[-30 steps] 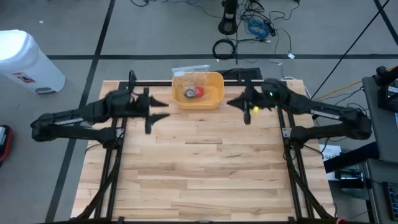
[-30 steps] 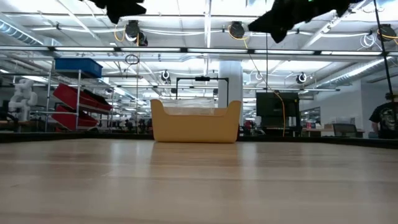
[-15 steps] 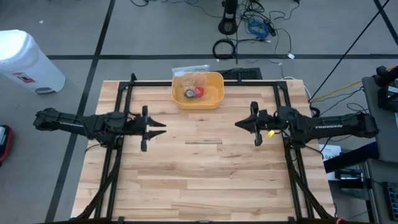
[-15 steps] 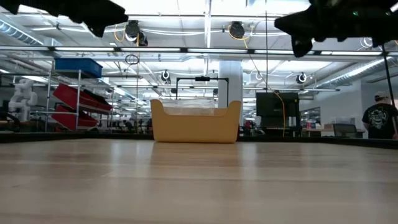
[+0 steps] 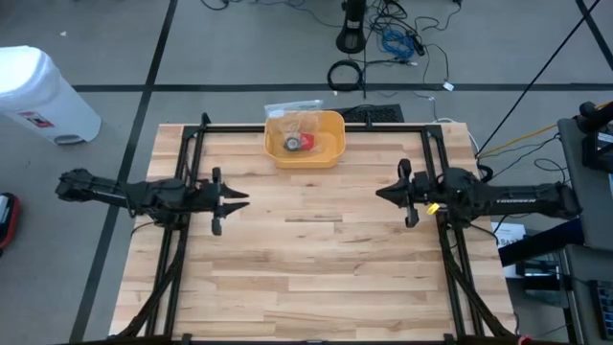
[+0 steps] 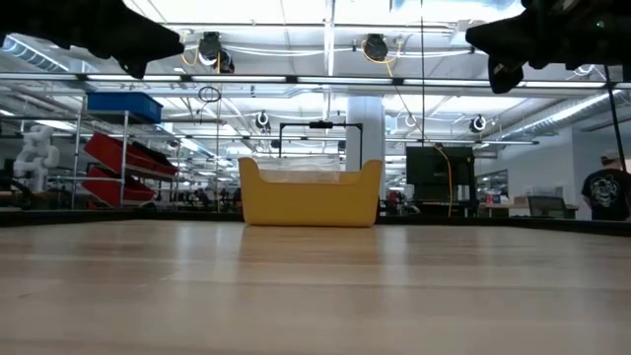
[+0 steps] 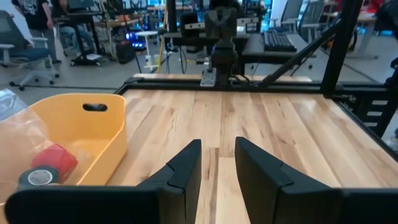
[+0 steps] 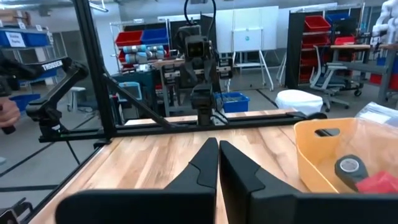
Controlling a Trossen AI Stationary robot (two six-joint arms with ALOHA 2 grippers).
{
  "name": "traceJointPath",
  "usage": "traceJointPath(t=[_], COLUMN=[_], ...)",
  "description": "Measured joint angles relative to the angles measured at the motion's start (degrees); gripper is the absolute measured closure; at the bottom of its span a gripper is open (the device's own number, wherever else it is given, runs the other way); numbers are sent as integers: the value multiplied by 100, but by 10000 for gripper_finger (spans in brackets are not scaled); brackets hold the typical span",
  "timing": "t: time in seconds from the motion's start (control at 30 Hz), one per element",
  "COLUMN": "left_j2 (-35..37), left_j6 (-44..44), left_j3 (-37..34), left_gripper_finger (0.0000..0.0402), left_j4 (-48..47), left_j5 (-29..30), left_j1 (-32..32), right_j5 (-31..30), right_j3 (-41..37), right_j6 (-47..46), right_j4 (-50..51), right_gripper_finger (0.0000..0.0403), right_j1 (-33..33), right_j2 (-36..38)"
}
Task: Roll bandage
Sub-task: Return to Home Position
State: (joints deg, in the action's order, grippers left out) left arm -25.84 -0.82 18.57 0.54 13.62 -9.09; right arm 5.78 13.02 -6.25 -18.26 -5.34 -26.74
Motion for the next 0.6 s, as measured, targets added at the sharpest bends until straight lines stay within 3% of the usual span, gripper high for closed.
traceJointPath(t=[0.13, 0.37, 0.6], left_j2=[354, 1072, 1772], left_j6=[-28, -236, -244], left_j3=[-218, -746, -798], left_gripper_finger=[300, 300, 300], left_j4=[-36, -91, -661], left_j5=[9, 38, 61], left_j1=[-3, -6, -6], right_j5=[-4, 0, 9], right_j3=[-2, -540, -921], right_j6=[-8, 14, -29], right_j4=[408, -93, -322], right_gripper_finger=[403, 403, 403], right_j1=[21, 48, 59], right_j2=[320, 545, 1009])
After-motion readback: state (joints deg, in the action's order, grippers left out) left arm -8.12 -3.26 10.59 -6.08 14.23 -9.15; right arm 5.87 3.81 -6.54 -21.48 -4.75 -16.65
